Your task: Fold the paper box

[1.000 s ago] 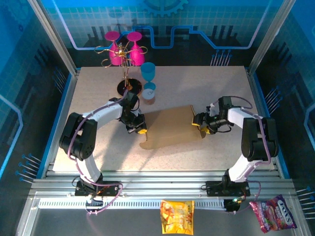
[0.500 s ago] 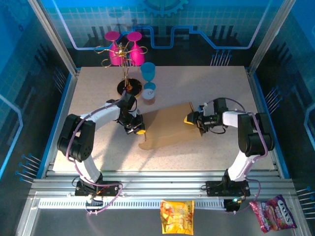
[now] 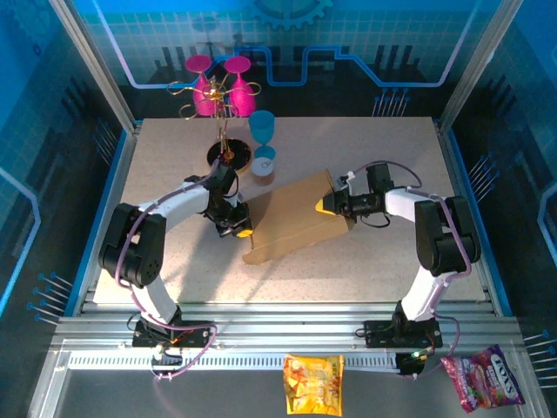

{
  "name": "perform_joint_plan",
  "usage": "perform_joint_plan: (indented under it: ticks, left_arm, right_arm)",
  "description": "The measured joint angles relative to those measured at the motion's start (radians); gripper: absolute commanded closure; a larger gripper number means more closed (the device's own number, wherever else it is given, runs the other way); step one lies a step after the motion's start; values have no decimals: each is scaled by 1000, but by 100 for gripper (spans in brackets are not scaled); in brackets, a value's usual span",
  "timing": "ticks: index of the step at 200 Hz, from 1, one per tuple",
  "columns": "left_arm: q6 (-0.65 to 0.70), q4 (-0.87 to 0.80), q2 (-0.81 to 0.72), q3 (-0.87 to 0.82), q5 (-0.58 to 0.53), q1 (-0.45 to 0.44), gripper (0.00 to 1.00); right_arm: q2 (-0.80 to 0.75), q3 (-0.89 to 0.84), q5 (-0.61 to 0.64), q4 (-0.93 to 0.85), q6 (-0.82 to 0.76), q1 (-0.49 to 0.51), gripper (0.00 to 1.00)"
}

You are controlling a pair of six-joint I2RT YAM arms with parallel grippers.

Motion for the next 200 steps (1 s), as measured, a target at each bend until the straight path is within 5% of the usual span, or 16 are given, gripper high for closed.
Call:
perform_joint_plan:
  ticks: [32, 58, 111, 132, 136, 155, 200]
  left_arm:
    - [-14, -16, -31, -2, -66, -2, 52]
    - [-77, -4, -130, -13, -89, 28, 35]
    - [-288, 201, -314, -162, 54, 216, 24]
    - [-385, 308, -300, -240, 135, 217, 22]
    - [-407, 332, -299, -258, 151, 217, 14]
    - [-530, 459, -294, -336, 204, 213, 6]
    - [-738, 650, -248, -385, 257, 153, 6]
  right_arm:
    - [-2, 29, 9, -64, -5, 8, 69]
    - [-29, 25, 5, -121, 40, 11, 74]
    - [-123, -11, -6, -202, 250, -24, 71]
    - [-154, -11, -7, -239, 336, -35, 71]
    - [-158, -11, -8, -245, 351, -37, 71]
    - [-171, -13, -7, -259, 422, -39, 71]
    - [-176, -22, -23, -264, 523, -51, 71]
